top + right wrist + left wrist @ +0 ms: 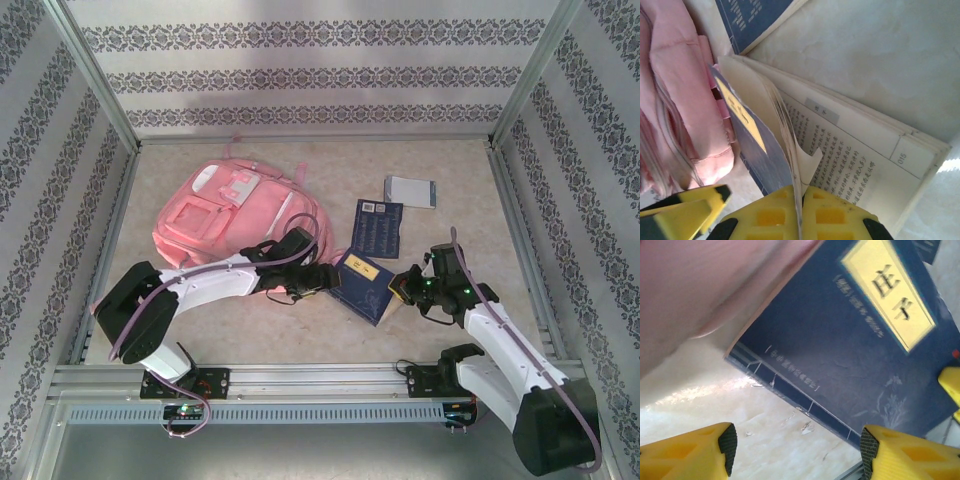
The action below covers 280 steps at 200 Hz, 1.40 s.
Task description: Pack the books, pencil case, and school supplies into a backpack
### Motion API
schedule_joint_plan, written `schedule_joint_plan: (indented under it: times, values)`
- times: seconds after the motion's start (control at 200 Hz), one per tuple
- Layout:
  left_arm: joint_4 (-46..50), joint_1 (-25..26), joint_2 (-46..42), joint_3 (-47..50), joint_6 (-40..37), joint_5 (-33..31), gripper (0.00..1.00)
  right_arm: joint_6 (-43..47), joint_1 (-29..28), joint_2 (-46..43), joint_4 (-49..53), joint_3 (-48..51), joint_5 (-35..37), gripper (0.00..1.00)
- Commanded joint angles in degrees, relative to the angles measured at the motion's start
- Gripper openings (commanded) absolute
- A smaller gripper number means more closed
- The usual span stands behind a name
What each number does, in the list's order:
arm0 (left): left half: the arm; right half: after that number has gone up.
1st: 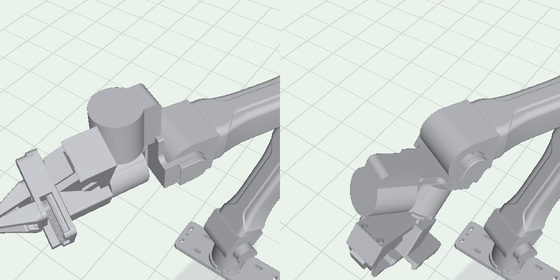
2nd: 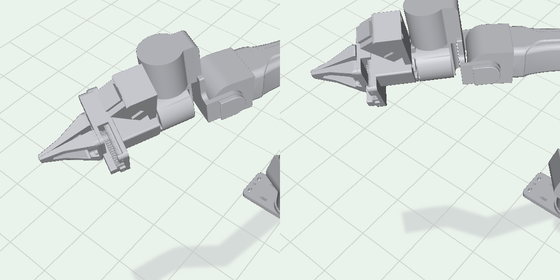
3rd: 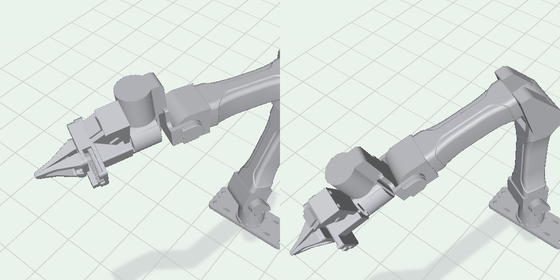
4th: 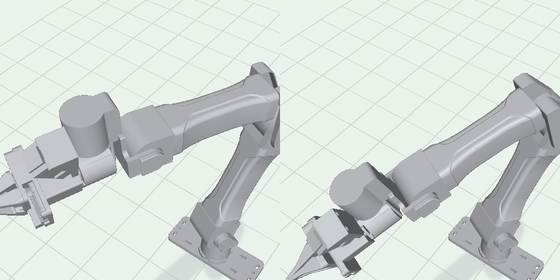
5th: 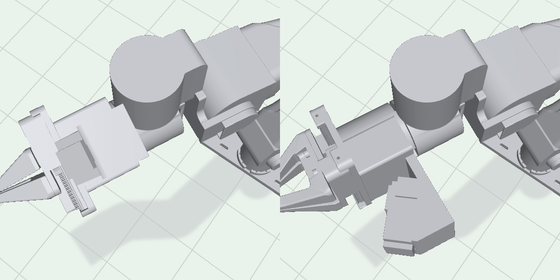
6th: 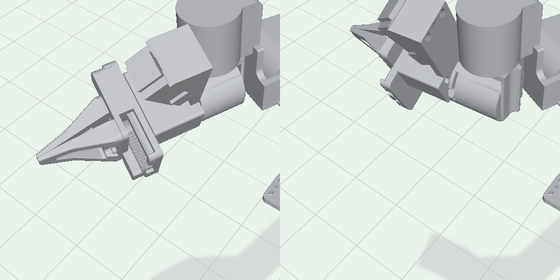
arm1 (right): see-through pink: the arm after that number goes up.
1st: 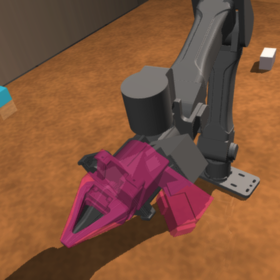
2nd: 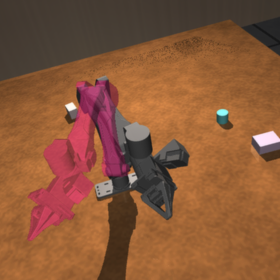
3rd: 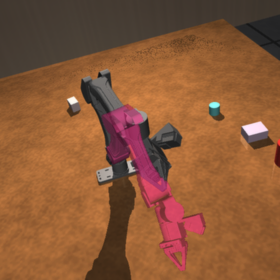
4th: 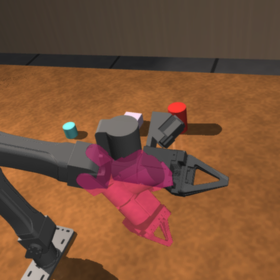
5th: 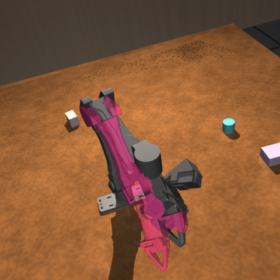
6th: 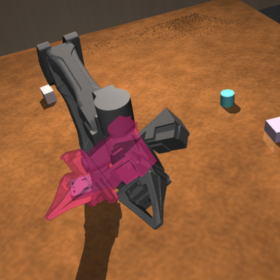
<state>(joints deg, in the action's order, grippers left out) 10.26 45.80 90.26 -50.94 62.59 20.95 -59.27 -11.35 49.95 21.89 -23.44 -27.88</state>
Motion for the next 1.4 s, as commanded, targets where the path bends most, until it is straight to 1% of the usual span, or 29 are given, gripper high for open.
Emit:
schedule_joint_plan:
  times: [0.0,0.1,0.25,0.435,0.54,0.555,0.645,0.799,0.884,0.899,0.919,0.984,1.014,1.044,1.079,1.159,1.214,1.239,1.324,1.334,1.394]
  values:
    - [-15.8,1.1,-0.6,5.1,20.0,-1.1,0.69,-6.0,0.6,-2.2,-3.3,1.3,2.3,0.00]
    - [-20.0,2.3,0.8,6.4,26.2,-4.4,0.68,-7.4,0.6,-3.0,-4.4,2.2,2.5,0.00]
    - [-25.2,4.4,4.6,6.3,30.8,-8.7,0.66,-9.5,0.4,-4.3,-6.0,3.4,2.7,0.00]
    - [-33.2,6.6,12.9,5.8,35.5,-6.7,0.59,-10.4,0.2,-6.0,-5.4,3.4,3.4,0.00]
    - [-34.5,7.0,14.4,6.3,36.4,-8.0,0.55,-10.4,0.3,-6.5,-5.3,3.4,3.5,0.00]
    - [-34.5,7.0,14.4,6.2,36.3,-8.6,0.55,-10.5,0.1,-6.5,-5.3,4.8,3.4,0.00]
    - [-33.6,7.0,14.8,5.1,35.0,-10.7,0.45,-10.9,-0.2,-6.4,-6.4,6.1,3.2,0.00]
    - [-34.0,6.9,16.2,3.2,33.3,-10.6,0.21,-11.0,-0.8,-6.7,-6.5,7.4,3.8,0.00]
    - [-35.1,6.9,16.0,3.9,33.8,-11.2,0.13,-9.7,-0.8,-7.7,-4.2,6.9,4.9,0.00]
    - [-35.2,6.8,16.0,4.0,33.7,-11.2,0.11,-9.5,-0.9,-7.9,-3.6,6.6,5.2,0.02]
    - [-35.2,6.8,15.8,4.1,33.7,-11.3,0.10,-9.1,-0.9,-8.3,-2.9,6.4,5.6,0.08]
    - [-35.0,6.5,15.2,3.9,32.9,-11.4,0.05,-7.9,-0.9,-9.5,-0.4,5.8,7.3,0.34]
    - [-34.6,6.5,14.9,3.6,32.5,-11.5,0.04,-7.2,-0.9,-10.1,0.9,5.3,8.0,0.43]
    - [-34.1,6.4,14.5,3.2,31.9,-11.4,0.02,-6.3,-0.9,-10.6,2.4,4.7,9.0,0.50]
    - [-33.3,6.3,13.9,2.8,31.1,-11.4,0.00,-5.2,-0.9,-11.2,4.6,4.1,10.6,0.55]
    - [-31.4,6.1,12.4,1.1,29.3,-11.8,0.00,-2.0,-1.1,-12.2,10.0,0.7,14.8,0.63]
    - [-30.2,6.0,11.6,-0.5,28.5,-11.4,0.00,-0.4,-1.2,-12.9,13.4,-0.9,17.7,0.66]
    - [-30.3,5.9,11.4,-1.2,28.0,-11.1,0.00,0.3,-1.1,-13.1,14.7,-1.8,18.7,0.69]
    - [-29.5,5.7,9.6,-3.8,26.0,-10.7,0.00,2.8,-1.2,-14.2,17.4,-4.5,20.6,0.72]
    - [-29.1,5.7,9.3,-4.2,25.6,-10.7,0.00,3.4,-1.2,-14.4,17.8,-5.1,20.8,0.74]
    - [-26.6,5.6,7.1,-6.2,22.5,-11.7,0.00,5.5,-1.2,-15.0,19.3,-7.8,21.4,0.75]
